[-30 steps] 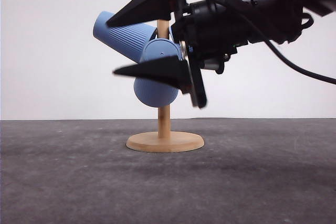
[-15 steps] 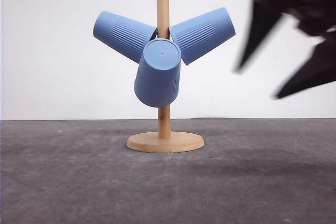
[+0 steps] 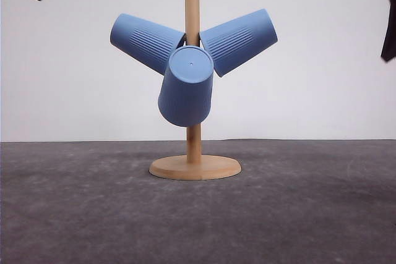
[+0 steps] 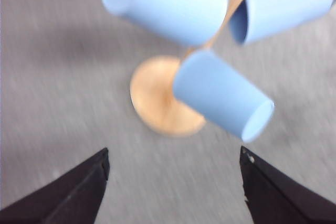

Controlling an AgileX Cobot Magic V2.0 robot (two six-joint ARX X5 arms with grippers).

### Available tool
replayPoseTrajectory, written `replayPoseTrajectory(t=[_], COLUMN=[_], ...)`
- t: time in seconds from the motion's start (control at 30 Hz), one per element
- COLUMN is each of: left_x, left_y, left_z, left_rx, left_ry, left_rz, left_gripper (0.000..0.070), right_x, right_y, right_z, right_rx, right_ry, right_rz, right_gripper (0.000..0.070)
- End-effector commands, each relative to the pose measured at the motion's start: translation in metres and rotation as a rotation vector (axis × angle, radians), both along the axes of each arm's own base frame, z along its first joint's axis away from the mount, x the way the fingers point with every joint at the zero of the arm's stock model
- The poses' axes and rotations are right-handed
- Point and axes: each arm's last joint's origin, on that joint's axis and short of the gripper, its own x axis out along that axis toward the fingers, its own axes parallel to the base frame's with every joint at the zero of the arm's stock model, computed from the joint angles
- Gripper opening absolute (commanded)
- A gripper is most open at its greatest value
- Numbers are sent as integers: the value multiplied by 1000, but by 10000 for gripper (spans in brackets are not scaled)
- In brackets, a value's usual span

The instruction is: Place three cups

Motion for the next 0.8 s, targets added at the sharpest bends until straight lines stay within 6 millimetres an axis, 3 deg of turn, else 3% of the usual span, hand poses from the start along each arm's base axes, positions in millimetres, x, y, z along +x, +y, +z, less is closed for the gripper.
replayPoseTrajectory(t=[0.0, 0.33, 0.43, 0.6, 0.63, 0.67, 0.7, 0.77], left_x=[-3, -36, -36, -37, -37, -37, -37, -37], left_y=[1, 13, 13, 13, 13, 13, 13, 13], left_z=[-12, -68, -75, -76, -76, -76, -76, -75], left_rx=[1, 28, 42, 47, 48, 49, 48, 46], left_ry=[-33, -80, -57, -44, -39, -36, -37, -47], left_rz=[8, 112, 122, 122, 122, 121, 121, 120], left_gripper=[472, 459, 416, 433, 392, 279, 106, 15], right_x=[1, 4, 4, 4, 4, 4, 4, 4], right_y=[-2, -11, -11, -12, -12, -12, -12, -12], right_z=[7, 16, 16, 16, 16, 16, 16, 16], right_rx=[13, 101, 95, 94, 94, 94, 94, 92], right_ry=[-49, -131, -133, -133, -134, -133, -132, -126], right_rz=[23, 52, 54, 54, 54, 54, 54, 53], right_gripper=[383, 383, 384, 385, 348, 248, 98, 23])
